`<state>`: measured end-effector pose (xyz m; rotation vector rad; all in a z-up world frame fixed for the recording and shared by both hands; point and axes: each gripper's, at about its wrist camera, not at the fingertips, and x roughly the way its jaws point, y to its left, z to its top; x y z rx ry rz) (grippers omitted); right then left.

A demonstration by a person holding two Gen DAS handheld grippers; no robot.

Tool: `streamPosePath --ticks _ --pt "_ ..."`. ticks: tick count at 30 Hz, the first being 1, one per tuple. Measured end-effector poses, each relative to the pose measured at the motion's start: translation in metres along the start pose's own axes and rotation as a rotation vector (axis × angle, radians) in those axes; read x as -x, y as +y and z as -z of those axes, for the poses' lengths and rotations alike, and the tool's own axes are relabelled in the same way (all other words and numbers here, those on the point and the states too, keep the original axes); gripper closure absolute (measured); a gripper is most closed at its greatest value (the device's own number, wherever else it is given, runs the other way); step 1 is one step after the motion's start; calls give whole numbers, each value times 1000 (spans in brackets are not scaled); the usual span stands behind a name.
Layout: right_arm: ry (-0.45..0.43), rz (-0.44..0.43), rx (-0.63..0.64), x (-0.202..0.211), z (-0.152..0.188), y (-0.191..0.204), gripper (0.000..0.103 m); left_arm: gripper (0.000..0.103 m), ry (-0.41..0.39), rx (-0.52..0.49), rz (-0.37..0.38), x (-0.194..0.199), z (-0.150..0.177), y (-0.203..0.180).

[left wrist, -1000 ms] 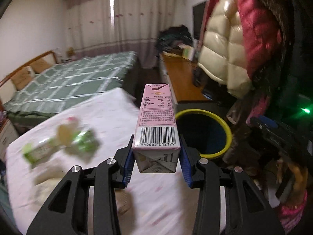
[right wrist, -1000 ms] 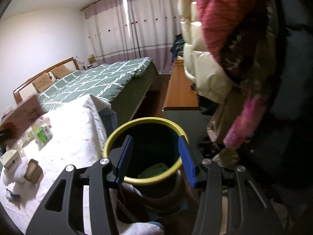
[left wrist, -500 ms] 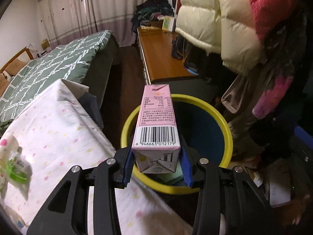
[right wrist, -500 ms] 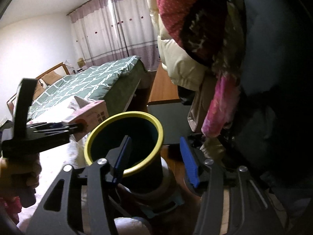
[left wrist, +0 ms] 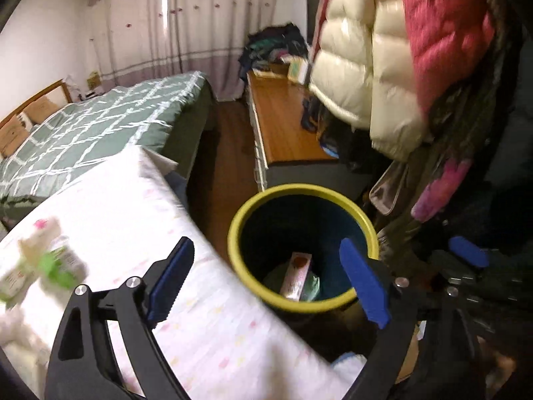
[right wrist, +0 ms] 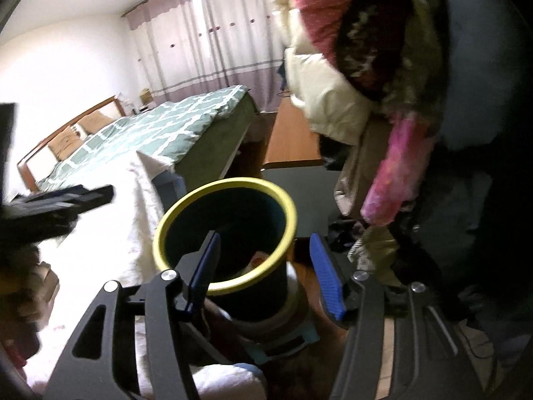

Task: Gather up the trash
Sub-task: 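Move the right gripper back to the table and grasp the beige box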

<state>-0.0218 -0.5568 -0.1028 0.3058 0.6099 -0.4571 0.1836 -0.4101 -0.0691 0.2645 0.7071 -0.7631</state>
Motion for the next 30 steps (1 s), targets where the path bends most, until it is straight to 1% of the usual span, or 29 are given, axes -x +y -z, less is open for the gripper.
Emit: streamPosePath --ticks 3,5,7,9,10,12,14,16,18,19,21,23,24,25,26,28,29,30 --pt "22 -53 49 -6 4 25 48 9 -57 46 -33 55 15 28" --pt "38 -89 80 -9 6 43 48 8 -103 94 -93 95 30 55" --pt "55 -135 113 -12 8 63 48 7 -127 129 -148 126 46 77" --pt "68 -179 152 -12 12 86 48 7 -143 172 -242 160 68 104" --pt "73 -198 172 -12 13 98 48 7 -148 190 -274 173 76 113" --pt "87 -256 216 -11 16 125 48 7 -165 249 -370 206 101 139" --pt "101 -315 252 -9 20 151 48 6 -174 305 -435 233 124 161" --pt "115 -381 303 -5 24 183 47 6 -177 365 -485 256 146 180" --pt "131 -442 335 -3 27 207 47 6 -183 404 -512 273 162 194" --pt "144 -487 352 0 29 223 47 6 -188 421 -528 280 169 201" --pt "158 -548 379 5 31 245 47 6 -199 447 -561 296 183 214" --pt "175 -627 416 11 33 270 47 6 -211 459 -572 305 193 221" --pt "180 -661 432 14 33 280 45 6 -217 465 -571 308 196 224" --pt "182 -707 463 15 32 294 37 6 -220 469 -569 309 199 226" --pt "173 -733 487 17 30 301 31 6 -224 472 -566 311 202 227" --pt "132 -774 566 16 25 318 11 6 -224 474 -563 309 203 226" --pt "131 -774 595 16 27 329 7 6 -221 476 -561 310 206 227" --pt "146 -783 630 10 24 337 7 6 -219 477 -560 310 207 228"
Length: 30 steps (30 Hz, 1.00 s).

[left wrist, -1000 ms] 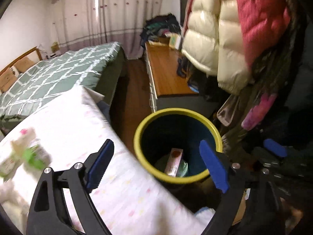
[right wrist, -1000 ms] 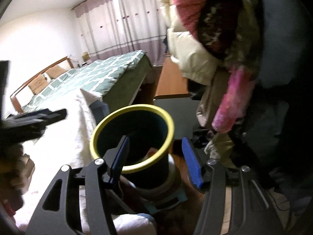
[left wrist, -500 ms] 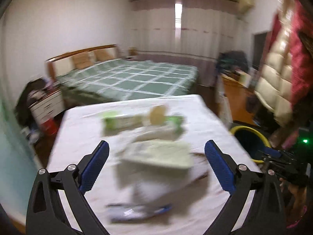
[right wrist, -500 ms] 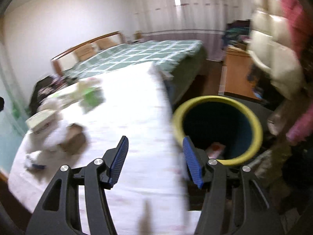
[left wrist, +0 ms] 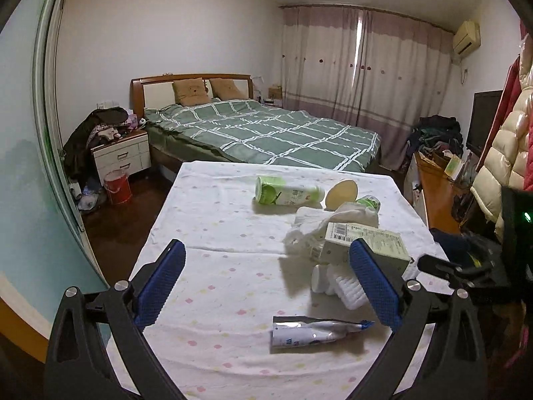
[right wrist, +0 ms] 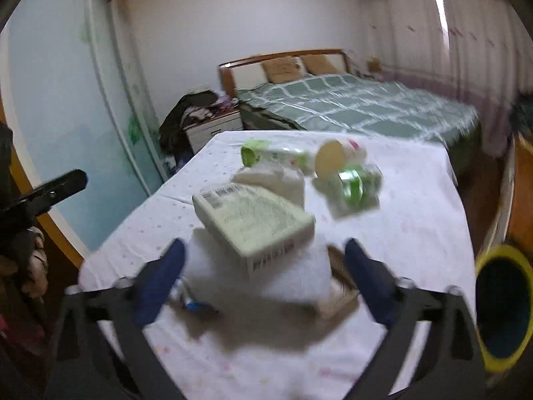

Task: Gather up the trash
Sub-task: 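Move the right gripper back to the table and grasp the beige box, then carry the beige box with the right gripper and drop it into the bin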

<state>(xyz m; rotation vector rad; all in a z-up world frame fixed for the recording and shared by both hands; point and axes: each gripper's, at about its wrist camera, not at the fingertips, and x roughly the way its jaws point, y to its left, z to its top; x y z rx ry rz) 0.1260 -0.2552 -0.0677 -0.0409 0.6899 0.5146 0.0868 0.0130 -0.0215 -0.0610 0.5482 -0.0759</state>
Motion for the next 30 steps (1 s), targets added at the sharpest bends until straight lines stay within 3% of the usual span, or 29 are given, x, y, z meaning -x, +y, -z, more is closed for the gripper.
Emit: streamPosePath --ticks 5,12,16,19,27,30 --pt "110 -89 84 -34 -16 -9 7 6 -1 19 -5 1 2 2" --pt "166 -150 156 -63 -9 -6 7 6 -23 26 -5 5 -3 4" --pt "178 -184 135 -71 -7 -13 8 6 -15 19 0 3 -2 3" --pt "175 -223 110 -67 -3 -14 22 6 -8 23 -1 0 -1 2" --pt "141 -271 126 -55 5 3 23 6 3 24 6 -5 1 0" --pt "130 -261 113 -54 4 7 29 6 2 22 5 -5 1 -2"
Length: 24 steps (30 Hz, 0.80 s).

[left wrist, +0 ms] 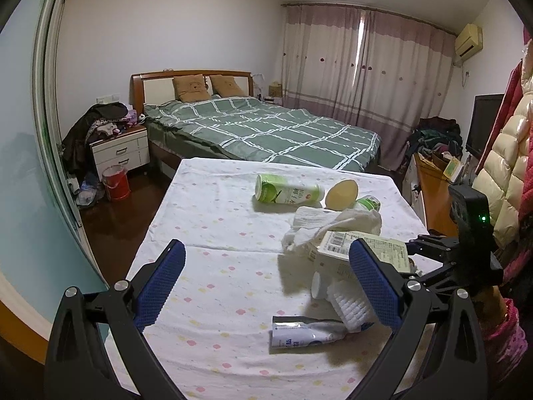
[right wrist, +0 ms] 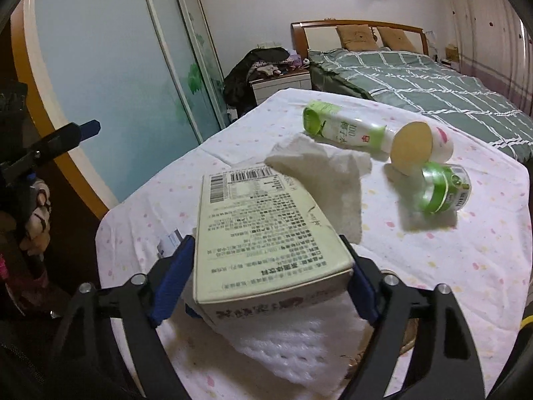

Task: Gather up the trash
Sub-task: 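Carry the beige box with the right gripper and drop it into the bin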

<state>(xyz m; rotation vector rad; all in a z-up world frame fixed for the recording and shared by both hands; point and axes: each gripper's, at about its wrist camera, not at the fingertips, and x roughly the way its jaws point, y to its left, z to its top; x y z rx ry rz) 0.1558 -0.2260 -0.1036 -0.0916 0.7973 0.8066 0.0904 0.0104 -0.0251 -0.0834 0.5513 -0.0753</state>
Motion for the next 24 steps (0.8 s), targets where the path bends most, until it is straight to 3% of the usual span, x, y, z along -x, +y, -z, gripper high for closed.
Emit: streamPosePath --ticks 13,16,19,24 --pt "-181 -41 -62 90 -6 27 30 6 3 6 14 -5 2 -3" --pt "-231 38 -118 115 0 14 30 6 7 -9 26 -6 2 -8" --pt "-265 171 -201 140 13 -13 30 6 11 -23 39 -10 4 -14" --pt "-266 458 -373 176 55 -69 30 6 39 -32 69 -21 8 -22"
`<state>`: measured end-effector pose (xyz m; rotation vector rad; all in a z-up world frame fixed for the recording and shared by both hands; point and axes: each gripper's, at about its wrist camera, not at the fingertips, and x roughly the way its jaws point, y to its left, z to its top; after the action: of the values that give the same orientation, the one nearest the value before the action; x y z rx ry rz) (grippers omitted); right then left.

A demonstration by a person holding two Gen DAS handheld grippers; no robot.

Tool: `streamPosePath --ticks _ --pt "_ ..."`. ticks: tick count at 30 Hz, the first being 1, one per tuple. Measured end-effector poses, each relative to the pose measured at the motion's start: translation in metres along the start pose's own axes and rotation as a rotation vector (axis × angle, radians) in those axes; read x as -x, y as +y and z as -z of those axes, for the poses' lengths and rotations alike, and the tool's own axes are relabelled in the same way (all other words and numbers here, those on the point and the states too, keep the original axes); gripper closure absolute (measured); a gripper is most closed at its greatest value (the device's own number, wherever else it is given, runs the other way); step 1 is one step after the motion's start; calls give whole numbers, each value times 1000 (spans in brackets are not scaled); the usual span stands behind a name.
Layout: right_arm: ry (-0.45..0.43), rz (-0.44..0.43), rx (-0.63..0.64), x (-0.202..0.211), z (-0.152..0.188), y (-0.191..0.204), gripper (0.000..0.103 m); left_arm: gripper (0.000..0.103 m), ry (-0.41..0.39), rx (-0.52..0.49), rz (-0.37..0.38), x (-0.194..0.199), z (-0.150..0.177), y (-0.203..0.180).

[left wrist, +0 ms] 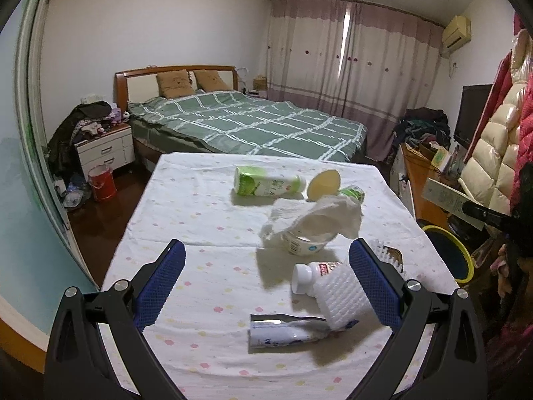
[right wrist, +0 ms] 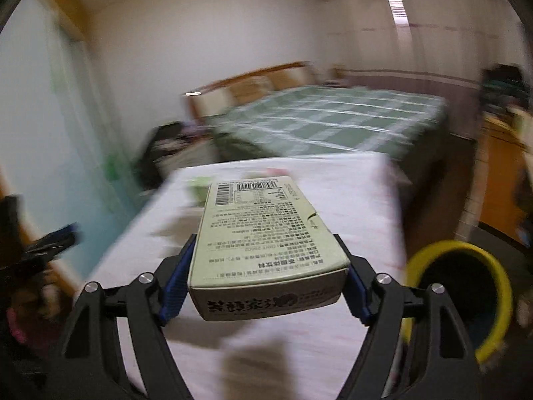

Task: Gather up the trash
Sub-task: 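Carry the beige box with the right gripper and drop it into the bin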

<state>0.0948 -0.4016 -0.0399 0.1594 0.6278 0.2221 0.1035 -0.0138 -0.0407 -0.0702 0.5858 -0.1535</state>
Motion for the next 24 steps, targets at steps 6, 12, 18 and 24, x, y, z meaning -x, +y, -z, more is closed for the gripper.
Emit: streamPosePath --ticks 6,12,18,24 --pt "34 337 -168 -1 30 -96 30 6 47 -20 41 -21 7 -18" --pt "134 481 -302 -26 60 -166 30 6 71 -54 68 -37 10 -37" --pt "186 535 -336 -49 71 -200 30 6 95 -84 92 -47 15 -54" --pt "168 546 -356 -50 68 -201 24 6 116 -113 111 -57 20 -65"
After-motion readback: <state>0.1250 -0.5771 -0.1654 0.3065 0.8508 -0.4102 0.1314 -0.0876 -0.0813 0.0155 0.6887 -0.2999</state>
